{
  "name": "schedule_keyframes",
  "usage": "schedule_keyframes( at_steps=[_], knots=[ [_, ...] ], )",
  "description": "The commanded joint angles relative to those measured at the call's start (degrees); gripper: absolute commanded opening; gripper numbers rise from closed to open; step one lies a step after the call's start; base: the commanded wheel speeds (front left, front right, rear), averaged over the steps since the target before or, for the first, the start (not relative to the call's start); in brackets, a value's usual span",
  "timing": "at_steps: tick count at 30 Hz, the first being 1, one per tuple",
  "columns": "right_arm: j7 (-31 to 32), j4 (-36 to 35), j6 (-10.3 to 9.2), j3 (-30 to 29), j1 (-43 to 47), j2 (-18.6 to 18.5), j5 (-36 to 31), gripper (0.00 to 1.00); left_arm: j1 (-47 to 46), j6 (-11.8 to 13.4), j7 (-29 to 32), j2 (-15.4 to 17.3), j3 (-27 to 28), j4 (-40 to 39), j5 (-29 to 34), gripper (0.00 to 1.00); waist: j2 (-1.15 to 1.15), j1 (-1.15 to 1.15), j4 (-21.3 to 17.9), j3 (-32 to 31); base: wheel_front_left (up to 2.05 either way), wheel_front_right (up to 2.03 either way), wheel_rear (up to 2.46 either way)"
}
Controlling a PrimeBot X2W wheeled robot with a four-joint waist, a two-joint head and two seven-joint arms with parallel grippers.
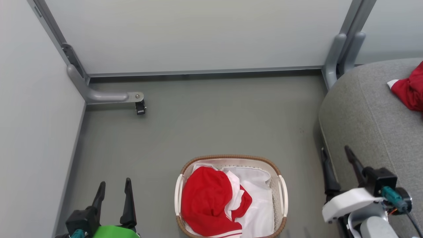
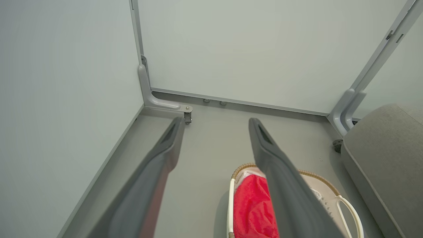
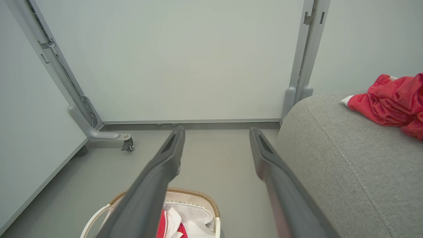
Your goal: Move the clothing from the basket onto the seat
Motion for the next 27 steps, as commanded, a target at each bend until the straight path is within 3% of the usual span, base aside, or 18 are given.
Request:
schedule_keyframes(
  at_steps=[1, 10, 27],
  knots=[
    [-0.27, -0.17, -0.08, 0.78, 1.29, -0.23, 0.40, 1.00, 0.71, -0.55, -0.04, -0.21, 0.74, 0.09, 0.94, 1.00, 0.00, 0.01, 0.08, -0.72, 0.00, 0.00, 0.00],
    [-0.27, 0.07, -0.08, 4.03, 2.47, -0.24, -0.33, 1.00, -0.64, -3.25, -0.04, -1.87, 2.38, 1.57, 3.41, 1.00, 0.00, 0.01, -0.37, -0.92, 0.00, 0.00, 0.00],
    [-0.27, 1.39, -0.08, 5.04, 2.92, -0.22, -0.13, 1.00, -0.77, -4.88, -0.04, -3.24, 4.49, 2.60, 5.80, 1.00, 0.00, 0.01, -0.70, -1.36, 0.00, 0.00, 0.00]
  ],
)
